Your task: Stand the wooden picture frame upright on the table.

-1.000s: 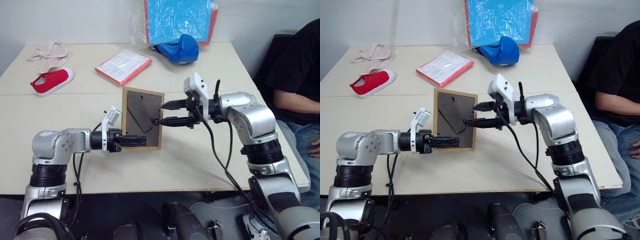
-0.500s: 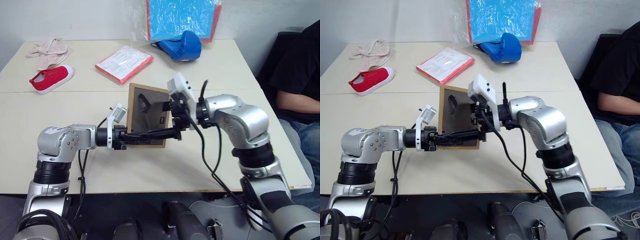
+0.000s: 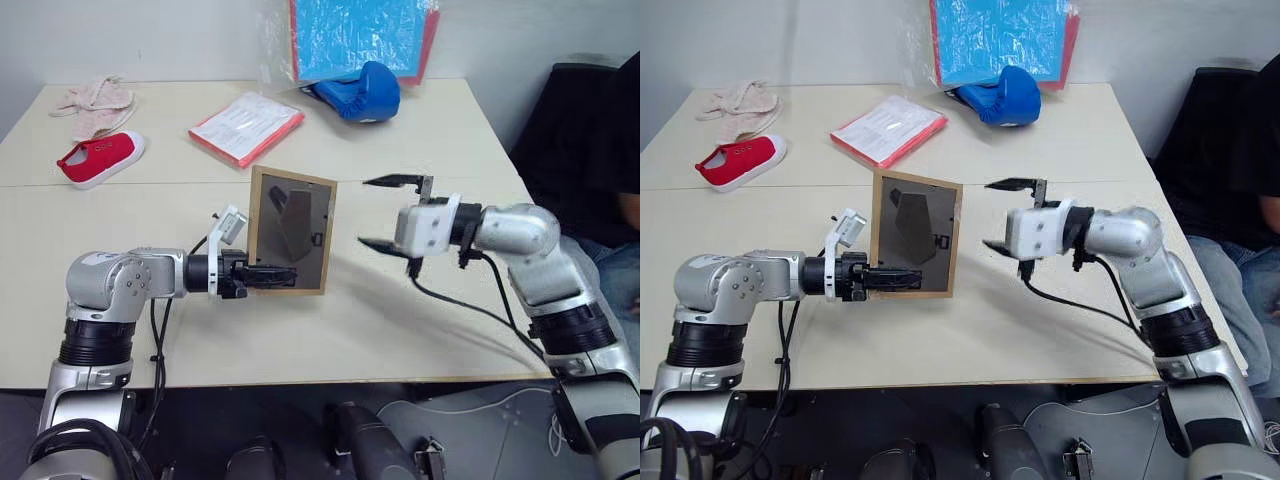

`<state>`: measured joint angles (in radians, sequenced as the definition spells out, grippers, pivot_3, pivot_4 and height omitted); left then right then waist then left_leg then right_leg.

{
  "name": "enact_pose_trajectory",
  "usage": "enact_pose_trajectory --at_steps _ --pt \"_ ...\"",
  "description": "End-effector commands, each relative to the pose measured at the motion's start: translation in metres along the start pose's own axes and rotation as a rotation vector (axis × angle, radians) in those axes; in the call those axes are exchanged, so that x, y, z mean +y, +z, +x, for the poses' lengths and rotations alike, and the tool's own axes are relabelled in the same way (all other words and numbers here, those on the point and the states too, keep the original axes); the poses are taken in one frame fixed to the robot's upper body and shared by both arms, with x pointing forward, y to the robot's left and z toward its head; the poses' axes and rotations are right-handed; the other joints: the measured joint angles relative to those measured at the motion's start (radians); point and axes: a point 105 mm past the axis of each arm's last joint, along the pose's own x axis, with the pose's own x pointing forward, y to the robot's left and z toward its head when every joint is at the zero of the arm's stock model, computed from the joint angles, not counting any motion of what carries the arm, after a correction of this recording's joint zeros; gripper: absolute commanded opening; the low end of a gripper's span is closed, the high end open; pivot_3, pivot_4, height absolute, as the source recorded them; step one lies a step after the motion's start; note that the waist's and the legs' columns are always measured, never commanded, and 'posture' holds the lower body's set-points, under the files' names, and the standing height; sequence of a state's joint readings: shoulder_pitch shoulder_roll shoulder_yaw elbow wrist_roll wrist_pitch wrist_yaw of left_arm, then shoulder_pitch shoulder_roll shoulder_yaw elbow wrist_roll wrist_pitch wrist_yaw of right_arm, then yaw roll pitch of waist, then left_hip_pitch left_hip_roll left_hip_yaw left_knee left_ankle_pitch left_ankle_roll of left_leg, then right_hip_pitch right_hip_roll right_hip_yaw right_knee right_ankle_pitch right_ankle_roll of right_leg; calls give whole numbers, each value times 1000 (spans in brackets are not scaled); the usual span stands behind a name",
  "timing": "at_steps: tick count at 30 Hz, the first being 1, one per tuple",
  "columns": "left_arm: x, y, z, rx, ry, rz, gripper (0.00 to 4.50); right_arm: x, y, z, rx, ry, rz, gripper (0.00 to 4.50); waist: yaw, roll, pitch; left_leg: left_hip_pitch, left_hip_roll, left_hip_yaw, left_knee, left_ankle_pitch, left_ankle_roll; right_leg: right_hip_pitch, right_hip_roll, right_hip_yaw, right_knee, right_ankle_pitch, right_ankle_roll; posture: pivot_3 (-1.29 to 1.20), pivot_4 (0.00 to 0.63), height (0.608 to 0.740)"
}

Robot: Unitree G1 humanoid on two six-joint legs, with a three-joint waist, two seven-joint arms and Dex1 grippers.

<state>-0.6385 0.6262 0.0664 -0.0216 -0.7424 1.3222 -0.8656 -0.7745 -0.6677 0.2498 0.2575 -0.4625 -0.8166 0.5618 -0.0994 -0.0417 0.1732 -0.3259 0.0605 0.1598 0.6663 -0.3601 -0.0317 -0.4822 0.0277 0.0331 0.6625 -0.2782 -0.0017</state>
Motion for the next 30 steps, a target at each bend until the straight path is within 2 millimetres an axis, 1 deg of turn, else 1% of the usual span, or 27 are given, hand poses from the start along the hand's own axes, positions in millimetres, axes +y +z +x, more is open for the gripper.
enact_pose_trajectory --at_steps 1,4,6,8,9,12,14,19,21,22,25,26,27,29,30 --pt "-19 20 -1 -33 -83 52 852 -3 12 18 -127 -118 -248 4500 -9 -1 0 0 0 0 0 0 0 0 0 1 0 0 0 0 150 740" --pt "-23 21 -1 -20 -107 48 852 -8 10 37 -150 -194 -314 4500 -18 -1 0 2 0 2 0 1 -1 0 0 2 2 0 0 0 150 740" --pt "-26 21 -1 -14 -121 39 852 -8 6 45 -142 -220 -350 4118 -19 -1 0 3 0 3 -1 1 -2 0 0 2 4 0 -1 0 150 740" --pt "-27 22 -3 -11 -134 31 852 -7 0 50 -129 -235 -370 3613 -18 -1 0 5 0 3 -1 2 -3 0 0 2 6 -1 -2 0 150 740" --pt "-28 21 -4 -9 -136 28 852 -9 -1 50 -130 -255 -380 3285 -18 -1 0 5 0 3 -2 2 -3 0 0 2 7 -1 -3 0 150 740" --pt "-28 21 -6 -4 -135 24 852 -14 -2 51 -147 -295 -403 2558 -19 -1 0 5 0 3 -1 2 -4 0 0 2 8 -2 -3 0 150 740" --pt "-28 21 -9 -2 -131 13 852 -15 -1 49 -166 -306 -427 2329 -21 -1 0 5 0 3 -1 2 -4 0 0 2 8 -2 -3 0 150 740" --pt "-26 20 -19 -12 -98 36 852 -20 -1 46 -197 -316 -441 1963 -26 -1 0 6 0 3 -1 3 -4 0 0 2 9 -2 -3 0 150 740" --pt "-25 18 -26 -11 -81 45 1568 -22 -1 45 -204 -317 -438 1922 -33 -1 0 6 0 3 -1 3 -4 0 0 2 9 -2 -3 0 150 740" --pt "-25 19 -29 -13 -70 51 1807 -23 -1 45 -208 -313 -436 1857 -36 -1 0 6 0 3 -1 3 -4 0 0 2 9 -2 -3 0 150 740" --pt "-25 20 -46 -18 -15 94 2760 -26 0 45 -214 -307 -426 1313 -44 -1 0 6 0 3 -2 3 -4 0 0 3 9 -2 -3 0 150 740" --pt "-28 21 -57 -23 13 127 3113 -27 -1 44 -214 -308 -419 1283 -46 -1 1 6 0 3 -2 3 -4 0 0 3 9 -2 -3 0 150 740" --pt "-33 24 -70 -39 36 153 3355 -28 -1 43 -213 -304 -407 1266 -51 -2 1 6 0 3 -2 3 -4 0 0 3 9 -2 -3 0 150 740" --pt "-44 28 -93 -63 87 208 4040 -30 -1 40 -214 -299 -380 1263 -53 -4 2 6 0 2 -2 3 -5 -1 1 3 10 -2 -4 0 150 740" --pt "-48 28 -102 -69 115 244 4286 -30 -1 38 -218 -295 -360 1263 -51 -4 2 6 0 2 -2 4 -6 -1 1 3 10 -2 -4 0 150 740"
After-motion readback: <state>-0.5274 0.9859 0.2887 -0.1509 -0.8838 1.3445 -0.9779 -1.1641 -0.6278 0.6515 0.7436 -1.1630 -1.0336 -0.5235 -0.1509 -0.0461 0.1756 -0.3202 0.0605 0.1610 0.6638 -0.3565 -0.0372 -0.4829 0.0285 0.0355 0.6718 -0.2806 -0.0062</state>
